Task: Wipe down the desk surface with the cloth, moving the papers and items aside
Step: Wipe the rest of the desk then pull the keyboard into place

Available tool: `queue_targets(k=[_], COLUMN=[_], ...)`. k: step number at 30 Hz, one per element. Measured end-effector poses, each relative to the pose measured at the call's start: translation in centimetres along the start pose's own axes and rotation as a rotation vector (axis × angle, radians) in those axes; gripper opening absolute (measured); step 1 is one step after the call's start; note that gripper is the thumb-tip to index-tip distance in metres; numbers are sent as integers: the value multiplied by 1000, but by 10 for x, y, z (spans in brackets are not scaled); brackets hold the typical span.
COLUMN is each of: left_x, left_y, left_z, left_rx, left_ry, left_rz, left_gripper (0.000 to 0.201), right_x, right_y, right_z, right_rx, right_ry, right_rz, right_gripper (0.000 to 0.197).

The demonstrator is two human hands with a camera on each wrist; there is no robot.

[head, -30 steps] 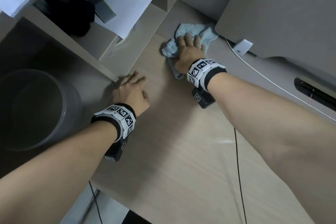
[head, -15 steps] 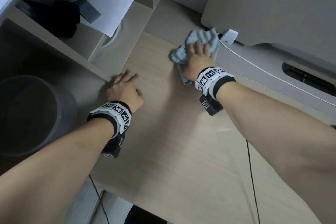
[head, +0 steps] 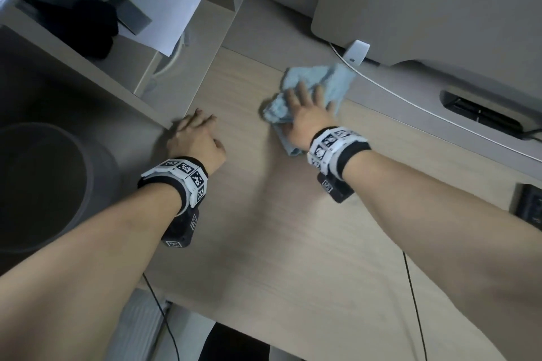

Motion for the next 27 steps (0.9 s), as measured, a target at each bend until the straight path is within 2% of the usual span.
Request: queue_targets(k=[2, 4, 6, 9, 12, 14, 17, 21, 23, 25, 27], left_x=[0, 1, 4, 8, 11, 20, 44, 72, 79, 83, 85], left_y=[0, 1, 1, 2, 0, -7, -28, -52, -58, -60, -62], left_z=[0, 1, 1, 1, 4, 9, 13, 8, 4, 1, 1], left_rx=[-1, 2, -5, -2, 98, 145, 155, 122, 163, 183, 176], left_ry=[5, -4, -17, -58, -100, -55, 19, 2, -31, -55, -57], left_rz=[2, 0, 4, -10, -21, 0, 97, 192, 201, 179, 153], left_gripper=[61, 62, 63, 67, 71, 69, 56, 41, 48, 57, 62], right_x=[22, 34, 34, 23, 6, -4, -4, 40, 68, 70, 45], right_y=[-23, -13, 19, 65, 53, 19, -46, -124, -135, -122, -102], right_z=[-19, -26, -21, -4, 3, 1, -10, -41, -62, -63, -44], right_rx=[55, 89, 71, -2, -28, -8, 30, 149, 225, 269, 197], right_ry=[-32, -40, 2, 28, 33, 54, 21, -76, -145, -157, -108], right_rz=[155, 207, 151, -42, -110, -18, 175, 445, 599, 631, 496], right_gripper=[86, 82, 78, 74, 73, 72, 75, 75, 76, 76, 75])
Point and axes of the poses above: each hand's wrist, its own x-axis away from the middle knuckle, its own z-axis out of the back of the hand, y = z × x, the point moved 6 cm from there along -x, towards the middle knuckle, and after that the axes turned 9 degrees about -z, right-handed, at the moved point
